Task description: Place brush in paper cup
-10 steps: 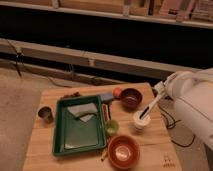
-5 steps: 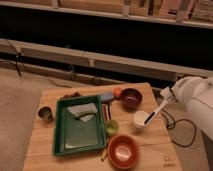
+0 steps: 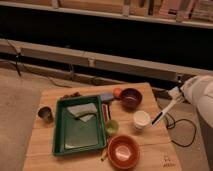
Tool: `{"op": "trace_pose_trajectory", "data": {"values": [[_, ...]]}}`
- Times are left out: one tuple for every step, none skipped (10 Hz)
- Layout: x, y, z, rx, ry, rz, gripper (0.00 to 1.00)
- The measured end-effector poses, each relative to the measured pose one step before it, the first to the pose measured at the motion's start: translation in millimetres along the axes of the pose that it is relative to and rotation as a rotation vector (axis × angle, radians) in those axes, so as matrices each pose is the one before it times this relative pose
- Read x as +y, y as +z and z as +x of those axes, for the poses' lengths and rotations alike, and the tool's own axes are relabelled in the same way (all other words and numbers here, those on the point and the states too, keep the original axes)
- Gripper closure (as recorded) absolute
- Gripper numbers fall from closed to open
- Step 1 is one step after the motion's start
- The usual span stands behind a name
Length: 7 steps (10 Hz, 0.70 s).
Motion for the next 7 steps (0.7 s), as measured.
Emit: {"op": "trace_pose_trajectory", "data": {"values": [[-3.58, 2.56, 3.02, -0.00614, -0.00882, -0.00078, 1.0], [-2.12, 3.34, 2.27, -0.00755, -0.00826, -0.00224, 1.0], [-3.55, 2.7, 1.69, -0.00694, -0.00999, -0.00004, 1.0], [-4.81, 4.89, 1.93, -0.01178, -0.01208, 0.00262, 1.0], [-6.42, 5.58, 1.92, -0.01301, -0.01567, 0.00429, 1.0], [-8.2, 4.8, 1.07, -0.012, -0.01704, 0.00565, 1.0], [-4.22, 3.36, 2.27, -0.00608, -0.01096, 0.00074, 1.0]]}}
